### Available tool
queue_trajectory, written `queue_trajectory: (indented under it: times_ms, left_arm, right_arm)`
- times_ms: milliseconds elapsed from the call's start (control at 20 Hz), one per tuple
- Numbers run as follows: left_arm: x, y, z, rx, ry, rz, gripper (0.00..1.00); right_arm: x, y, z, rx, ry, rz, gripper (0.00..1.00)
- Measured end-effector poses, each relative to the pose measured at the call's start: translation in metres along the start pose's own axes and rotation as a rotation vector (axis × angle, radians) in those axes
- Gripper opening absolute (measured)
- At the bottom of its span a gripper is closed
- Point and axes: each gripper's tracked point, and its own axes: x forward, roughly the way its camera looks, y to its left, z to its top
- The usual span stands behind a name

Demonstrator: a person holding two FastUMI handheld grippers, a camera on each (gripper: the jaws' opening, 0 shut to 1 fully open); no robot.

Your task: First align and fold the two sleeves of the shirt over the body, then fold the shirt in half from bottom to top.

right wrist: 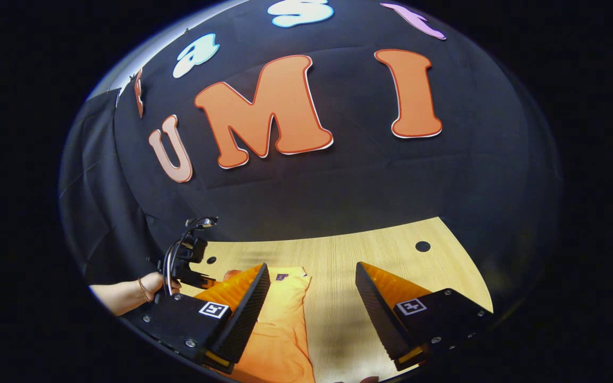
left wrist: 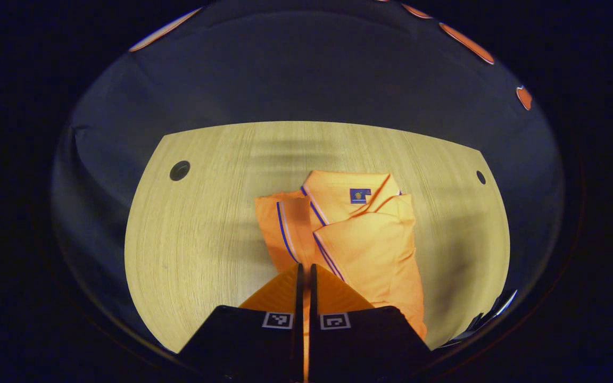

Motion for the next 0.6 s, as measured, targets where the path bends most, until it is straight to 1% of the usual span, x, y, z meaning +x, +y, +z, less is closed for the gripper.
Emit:
queue_trajectory:
  times_ms: [200,350,400,550,600]
  left_arm:
    - [0.014,-0.041,-0.003,0.035,0.026,-0.034,0.04]
    - [0.028,-0.061,-0.008,0.071,0.055,-0.005,0.04]
    - [0.031,-0.069,-0.01,0.073,0.061,-0.006,0.04]
    - [0.042,-0.1,-0.017,0.062,0.076,-0.063,0.04]
    - [0.046,-0.107,-0.019,0.063,0.088,-0.072,0.04]
  right_arm:
    - [-0.007,-0.014,-0.001,0.006,-0.003,-0.02,0.99]
    - [-0.01,-0.028,-0.005,0.013,0.007,-0.041,0.98]
    - [-0.01,-0.031,-0.008,0.015,0.014,-0.045,0.98]
    - [-0.012,-0.043,-0.013,0.015,0.028,-0.064,0.98]
    - [-0.012,-0.046,-0.014,0.017,0.032,-0.068,0.98]
